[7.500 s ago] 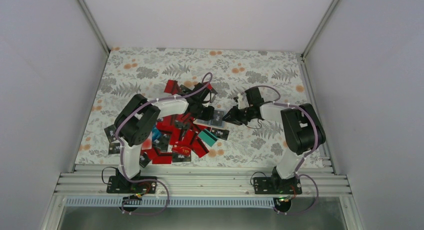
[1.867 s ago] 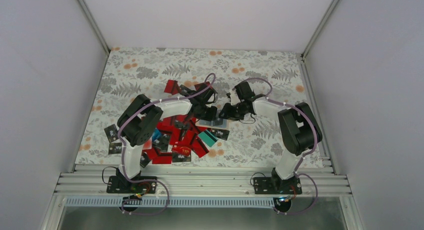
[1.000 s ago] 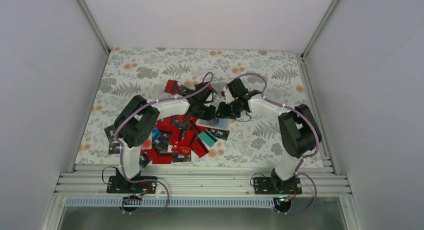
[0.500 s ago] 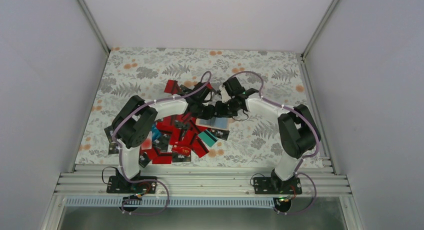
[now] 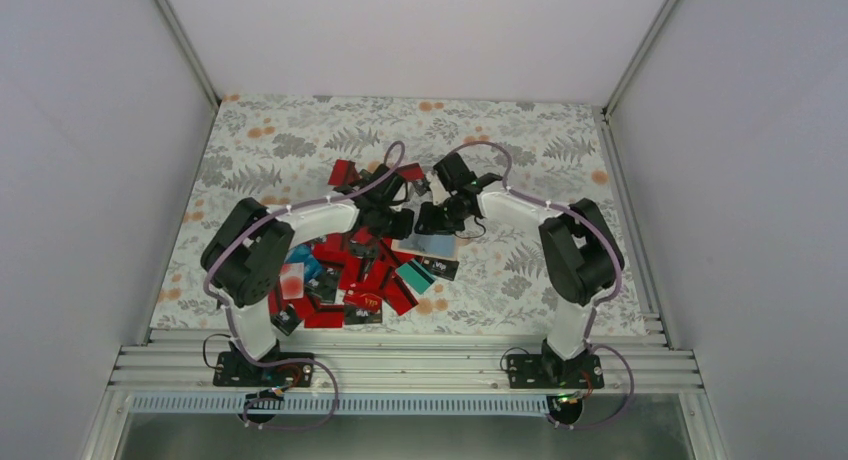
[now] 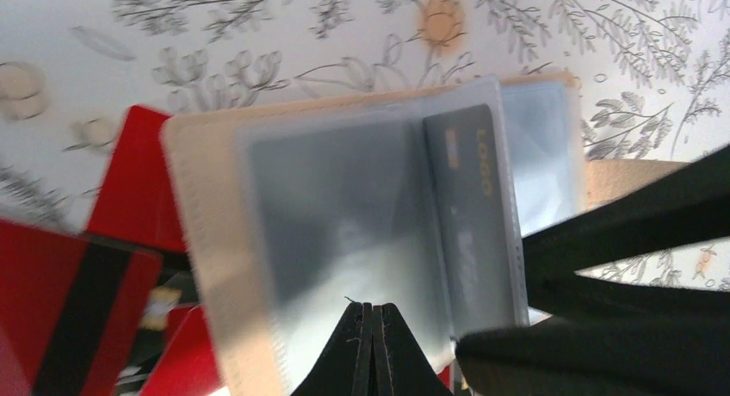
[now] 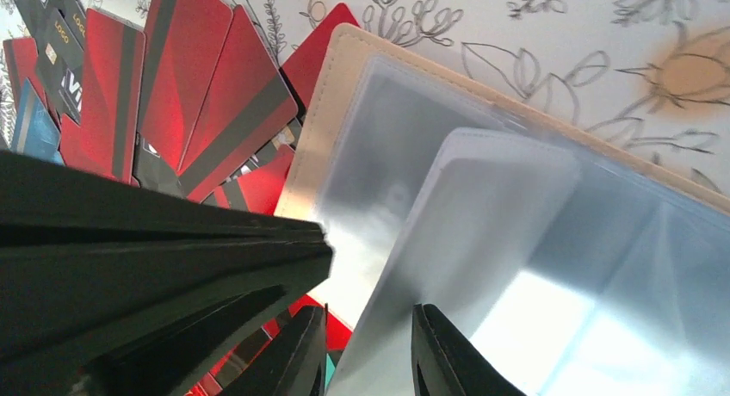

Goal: Put the credit cards into the card holder

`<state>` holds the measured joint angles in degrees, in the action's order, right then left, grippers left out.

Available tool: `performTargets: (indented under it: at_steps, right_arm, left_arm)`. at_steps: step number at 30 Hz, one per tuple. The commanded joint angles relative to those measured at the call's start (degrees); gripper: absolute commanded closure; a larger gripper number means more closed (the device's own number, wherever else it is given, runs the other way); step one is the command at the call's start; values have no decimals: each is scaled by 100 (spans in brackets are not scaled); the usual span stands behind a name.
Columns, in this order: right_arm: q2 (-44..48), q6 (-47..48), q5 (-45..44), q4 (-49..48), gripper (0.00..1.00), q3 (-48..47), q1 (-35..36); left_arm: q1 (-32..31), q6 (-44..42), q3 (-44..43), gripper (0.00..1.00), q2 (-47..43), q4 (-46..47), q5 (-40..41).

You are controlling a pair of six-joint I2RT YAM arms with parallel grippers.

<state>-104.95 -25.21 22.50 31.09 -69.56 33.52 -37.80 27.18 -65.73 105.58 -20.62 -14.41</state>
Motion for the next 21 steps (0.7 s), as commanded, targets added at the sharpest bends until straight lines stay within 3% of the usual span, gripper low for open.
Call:
performTargets:
  at_steps: [1,14,21]
  right_arm:
    - [-363,34,304,-174,72,-329,136]
    - [-936,255,913,-169,68,-1233,154]
    - [-218,274,604,-290,64,-606,147]
  left_arm:
    - [176,-89,352,98,-487,-17,255]
    - [379,5,1387,97,-1963,-351,968]
    - [311,151,1882,96,-2707,-603,841]
